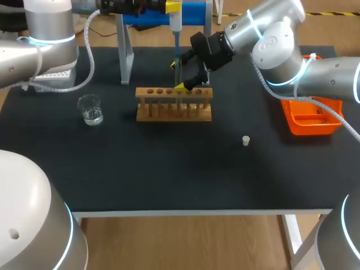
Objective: Invert the test tube, pick up the pipette, mount the tip to pipette, aspirate from beaker and dispense into the tube, eject the tip, return the pipette, and cap with the stopper.
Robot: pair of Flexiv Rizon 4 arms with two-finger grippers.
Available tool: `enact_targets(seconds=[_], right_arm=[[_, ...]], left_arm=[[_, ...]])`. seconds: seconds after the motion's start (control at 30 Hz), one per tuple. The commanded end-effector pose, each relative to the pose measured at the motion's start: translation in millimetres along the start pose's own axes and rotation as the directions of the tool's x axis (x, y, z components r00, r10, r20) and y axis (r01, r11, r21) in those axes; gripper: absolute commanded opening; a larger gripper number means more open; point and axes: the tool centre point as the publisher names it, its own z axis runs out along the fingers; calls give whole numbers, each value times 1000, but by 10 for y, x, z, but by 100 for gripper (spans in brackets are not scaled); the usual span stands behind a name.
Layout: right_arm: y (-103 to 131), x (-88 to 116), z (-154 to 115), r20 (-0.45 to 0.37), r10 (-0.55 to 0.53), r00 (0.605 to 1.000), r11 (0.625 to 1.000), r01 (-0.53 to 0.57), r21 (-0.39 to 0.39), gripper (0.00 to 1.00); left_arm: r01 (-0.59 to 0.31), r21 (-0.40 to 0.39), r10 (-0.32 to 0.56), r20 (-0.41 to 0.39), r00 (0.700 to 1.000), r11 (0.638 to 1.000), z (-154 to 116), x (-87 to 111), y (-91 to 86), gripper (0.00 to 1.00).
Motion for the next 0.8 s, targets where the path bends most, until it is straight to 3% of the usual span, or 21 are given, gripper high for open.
enact_targets(seconds=[0.03, 0.8], right_arm=[[0, 2, -8, -1, 0, 1000, 1000, 0, 1, 100], [0, 2, -8, -1, 0, 1000, 1000, 0, 1, 100]], left_arm=[[-1, 3, 1, -7, 1000, 1000, -1, -26, 21, 0], [8, 5, -8, -7, 1000, 1000, 18, -8, 74, 0]])
